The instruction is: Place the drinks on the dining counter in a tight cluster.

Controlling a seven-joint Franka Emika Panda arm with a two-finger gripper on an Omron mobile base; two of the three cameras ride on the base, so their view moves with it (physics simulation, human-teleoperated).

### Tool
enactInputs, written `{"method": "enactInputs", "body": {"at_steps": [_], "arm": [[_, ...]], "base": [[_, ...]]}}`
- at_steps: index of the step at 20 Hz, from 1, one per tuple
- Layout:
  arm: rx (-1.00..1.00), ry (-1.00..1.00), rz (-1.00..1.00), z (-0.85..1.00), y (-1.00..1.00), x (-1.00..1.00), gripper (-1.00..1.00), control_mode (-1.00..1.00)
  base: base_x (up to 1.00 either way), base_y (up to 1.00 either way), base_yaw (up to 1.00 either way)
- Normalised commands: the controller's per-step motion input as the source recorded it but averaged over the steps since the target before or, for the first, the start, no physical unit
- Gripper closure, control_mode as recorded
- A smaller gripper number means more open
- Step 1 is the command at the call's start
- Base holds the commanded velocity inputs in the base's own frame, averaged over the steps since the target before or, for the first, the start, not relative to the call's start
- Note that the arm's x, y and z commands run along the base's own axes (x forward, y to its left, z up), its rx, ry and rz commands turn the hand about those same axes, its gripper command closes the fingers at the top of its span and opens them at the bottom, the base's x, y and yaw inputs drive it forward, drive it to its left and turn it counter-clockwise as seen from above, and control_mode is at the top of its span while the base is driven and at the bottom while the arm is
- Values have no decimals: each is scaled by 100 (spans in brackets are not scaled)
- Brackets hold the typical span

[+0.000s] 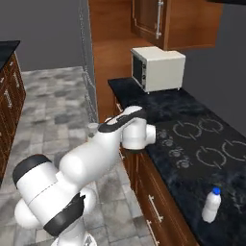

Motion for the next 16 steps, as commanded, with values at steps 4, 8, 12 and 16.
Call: {"method": "enactInputs", "body": {"at_steps": [4, 8, 12, 16], "arm": [[0, 0, 0, 0, 0, 0, 100, 100], [0, 0, 0, 0, 0, 0, 100, 100], [0, 0, 0, 0, 0, 0, 100, 100], [0, 0, 0, 0, 0, 0, 100, 100]], "base": [[1, 48, 69], [26, 43, 51], [55, 38, 36], [67, 35, 29]]}}
